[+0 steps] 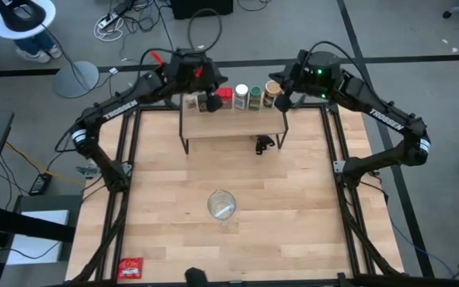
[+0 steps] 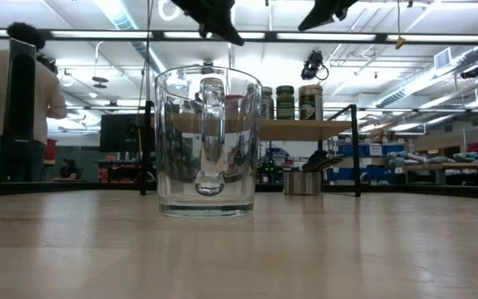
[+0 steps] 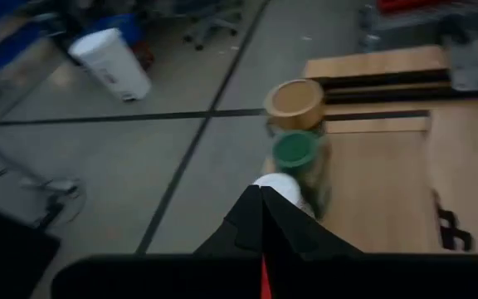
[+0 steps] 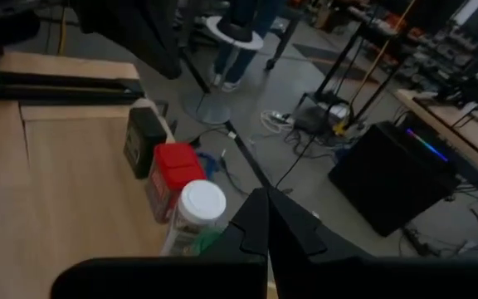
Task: Shelf spices
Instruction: Adjust the white seasoning bottle on the shelf
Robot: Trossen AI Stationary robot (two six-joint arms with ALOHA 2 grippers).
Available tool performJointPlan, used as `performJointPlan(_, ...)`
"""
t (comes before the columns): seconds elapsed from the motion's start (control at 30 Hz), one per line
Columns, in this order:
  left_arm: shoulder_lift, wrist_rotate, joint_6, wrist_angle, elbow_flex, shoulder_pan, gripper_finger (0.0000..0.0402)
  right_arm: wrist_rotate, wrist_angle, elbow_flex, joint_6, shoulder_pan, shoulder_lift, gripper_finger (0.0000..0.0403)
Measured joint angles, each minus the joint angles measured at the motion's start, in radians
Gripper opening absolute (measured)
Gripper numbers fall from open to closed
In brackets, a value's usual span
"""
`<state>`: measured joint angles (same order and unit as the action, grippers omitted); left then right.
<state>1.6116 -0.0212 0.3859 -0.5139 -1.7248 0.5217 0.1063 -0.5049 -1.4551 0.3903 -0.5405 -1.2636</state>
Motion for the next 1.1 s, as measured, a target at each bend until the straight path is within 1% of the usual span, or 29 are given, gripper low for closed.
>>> performJointPlan(0.13, 0.095, 0.068, 0.084, -0.103, -0.129, 0.019, 0.0001, -0.006, -0.038, 0.0, 0.0, -0.012, 0.0, 0.0)
performJointPlan(0.23, 0.174, 0.076, 0.134, -0.175, -0.2, 0.032, 0.0001, -0.011, -0.038, 0.0, 0.0, -0.009, 0.0, 0.0)
performJointPlan(0.4, 0.267, 0.075, 0.16, -0.188, -0.293, 0.048, 0.0015, -0.034, -0.03, 0.0, 0.002, -0.004, 0.0, 0.0)
performJointPlan(0.53, 0.304, 0.058, 0.161, -0.186, -0.329, 0.065, 0.0032, -0.101, -0.046, 0.0, -0.004, 0.002, -0.009, 0.0)
performJointPlan(0.63, 0.312, 0.076, 0.166, -0.189, -0.334, 0.078, 0.0036, -0.109, -0.046, 0.0, -0.004, 0.011, -0.02, 0.0)
performJointPlan(0.73, 0.312, 0.122, 0.218, -0.199, -0.333, 0.082, 0.0037, -0.111, -0.047, 0.0, 0.004, 0.013, -0.029, 0.0)
performJointPlan(0.8, 0.312, 0.126, 0.249, -0.199, -0.332, 0.082, 0.0043, -0.11, -0.046, 0.0, 0.004, 0.012, -0.029, 0.0)
performJointPlan(0.87, 0.312, 0.145, 0.272, -0.198, -0.332, 0.08, 0.006, -0.11, -0.046, 0.0, 0.004, 0.015, -0.028, 0.0)
performJointPlan(0.93, 0.312, 0.17, 0.278, -0.195, -0.332, 0.079, 0.0087, -0.11, -0.046, 0.0, 0.004, 0.016, -0.028, 0.0)
performJointPlan(1.0, 0.322, 0.178, 0.28, -0.182, -0.332, 0.076, 0.0124, -0.111, -0.046, 0.0, 0.004, 0.017, -0.028, 0.0)
performJointPlan(1.1, 0.336, 0.176, 0.278, -0.181, -0.33, 0.073, 0.0188, -0.11, -0.046, 0.0, 0.004, 0.02, -0.028, 0.0)
